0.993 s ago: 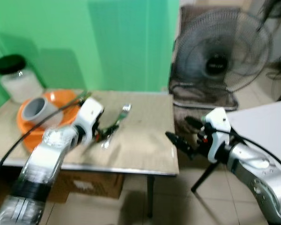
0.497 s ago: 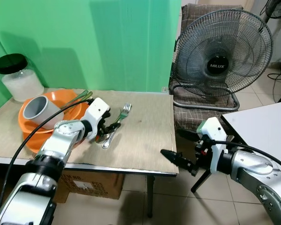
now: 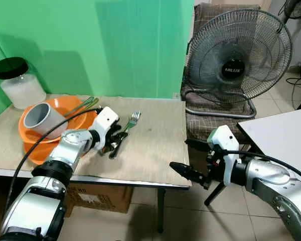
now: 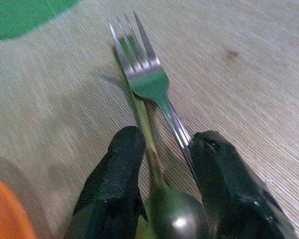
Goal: Setting the table
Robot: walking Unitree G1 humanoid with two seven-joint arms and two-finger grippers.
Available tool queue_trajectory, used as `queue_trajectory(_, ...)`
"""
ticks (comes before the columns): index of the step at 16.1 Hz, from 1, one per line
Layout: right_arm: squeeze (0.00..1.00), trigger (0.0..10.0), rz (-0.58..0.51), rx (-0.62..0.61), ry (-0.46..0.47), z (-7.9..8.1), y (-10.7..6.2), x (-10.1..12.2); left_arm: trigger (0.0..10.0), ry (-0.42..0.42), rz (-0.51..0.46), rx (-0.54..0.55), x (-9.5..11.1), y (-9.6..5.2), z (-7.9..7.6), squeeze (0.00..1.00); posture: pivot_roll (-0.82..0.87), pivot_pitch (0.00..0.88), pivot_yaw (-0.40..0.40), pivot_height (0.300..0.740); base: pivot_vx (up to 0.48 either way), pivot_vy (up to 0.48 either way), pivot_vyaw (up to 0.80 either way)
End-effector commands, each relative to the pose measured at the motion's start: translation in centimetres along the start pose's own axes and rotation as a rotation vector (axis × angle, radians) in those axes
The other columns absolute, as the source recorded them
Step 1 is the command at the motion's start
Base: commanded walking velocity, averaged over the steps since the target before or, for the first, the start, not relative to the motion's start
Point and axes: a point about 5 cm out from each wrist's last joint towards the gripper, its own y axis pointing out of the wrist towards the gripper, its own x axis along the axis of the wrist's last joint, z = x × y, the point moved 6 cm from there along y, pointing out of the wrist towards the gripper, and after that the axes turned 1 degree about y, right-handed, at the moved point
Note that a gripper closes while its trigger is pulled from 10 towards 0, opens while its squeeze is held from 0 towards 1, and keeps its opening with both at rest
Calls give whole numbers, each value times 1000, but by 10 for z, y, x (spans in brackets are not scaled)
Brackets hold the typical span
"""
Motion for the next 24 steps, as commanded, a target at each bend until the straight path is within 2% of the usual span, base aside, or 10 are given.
queue_trajectory(1, 0, 10000, 15, 13, -4, 2, -2, 0, 0, 32, -7, -7, 8, 1, 2, 0, -162, 0, 47, 740, 0, 0, 0)
queue_trajectory(16, 0, 10000, 53, 65, 4, 11, -2, -7, 0, -5, -3, -10, 1, 2, 3, 0, -162, 0, 38, 740, 0, 0, 0)
queue_trajectory(22, 0, 10000, 44, 55, 9, 10, -2, -7, 0, -28, -110, 33, 24, -5, 18, 0, -159, 0, 39, 740, 0, 0, 0)
queue_trajectory(24, 0, 10000, 39, 37, 4, 6, -2, -6, 0, -47, -204, 33, 42, -14, 26, 0, -158, 0, 37, 740, 0, 0, 0)
